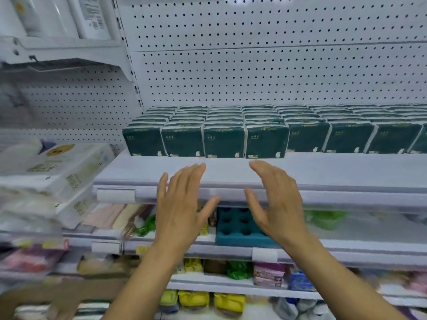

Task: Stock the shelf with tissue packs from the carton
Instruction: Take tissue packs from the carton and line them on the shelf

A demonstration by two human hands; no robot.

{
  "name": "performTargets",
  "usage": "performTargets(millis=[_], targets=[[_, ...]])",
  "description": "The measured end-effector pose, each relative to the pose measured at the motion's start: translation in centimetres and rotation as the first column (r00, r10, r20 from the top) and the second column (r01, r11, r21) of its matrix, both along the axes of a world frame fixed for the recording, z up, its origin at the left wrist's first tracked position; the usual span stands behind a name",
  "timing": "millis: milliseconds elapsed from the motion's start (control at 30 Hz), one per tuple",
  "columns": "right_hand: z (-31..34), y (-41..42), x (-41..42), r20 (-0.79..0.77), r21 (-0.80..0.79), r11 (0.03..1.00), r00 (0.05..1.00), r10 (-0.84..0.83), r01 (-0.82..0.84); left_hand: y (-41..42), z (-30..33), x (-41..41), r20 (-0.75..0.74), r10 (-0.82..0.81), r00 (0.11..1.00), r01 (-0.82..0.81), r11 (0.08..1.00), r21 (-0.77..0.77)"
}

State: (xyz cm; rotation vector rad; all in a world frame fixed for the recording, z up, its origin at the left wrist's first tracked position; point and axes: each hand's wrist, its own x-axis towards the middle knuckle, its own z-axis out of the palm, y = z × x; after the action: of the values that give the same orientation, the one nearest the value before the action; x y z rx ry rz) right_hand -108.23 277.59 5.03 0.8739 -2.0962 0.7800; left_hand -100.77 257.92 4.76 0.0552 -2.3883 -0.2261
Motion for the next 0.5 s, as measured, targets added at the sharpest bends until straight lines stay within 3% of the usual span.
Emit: performTargets(millis=[200, 500], targets=[[-4.1, -3.4, 5.8, 0.075, 0.165, 0.965, 0.978, 0.195, -0.205, -0.8, -4.1, 8.8, -0.013, 0.177, 0.984, -0.177, 0.984, 0.021], [-9.1, -13.3, 12.3, 0.253, 0.413, 0.814, 0.910, 0.329, -0.409, -7.5, -10.3, 20.8, 0.313, 0.515, 0.798, -0.531, 0.846, -0.040]])
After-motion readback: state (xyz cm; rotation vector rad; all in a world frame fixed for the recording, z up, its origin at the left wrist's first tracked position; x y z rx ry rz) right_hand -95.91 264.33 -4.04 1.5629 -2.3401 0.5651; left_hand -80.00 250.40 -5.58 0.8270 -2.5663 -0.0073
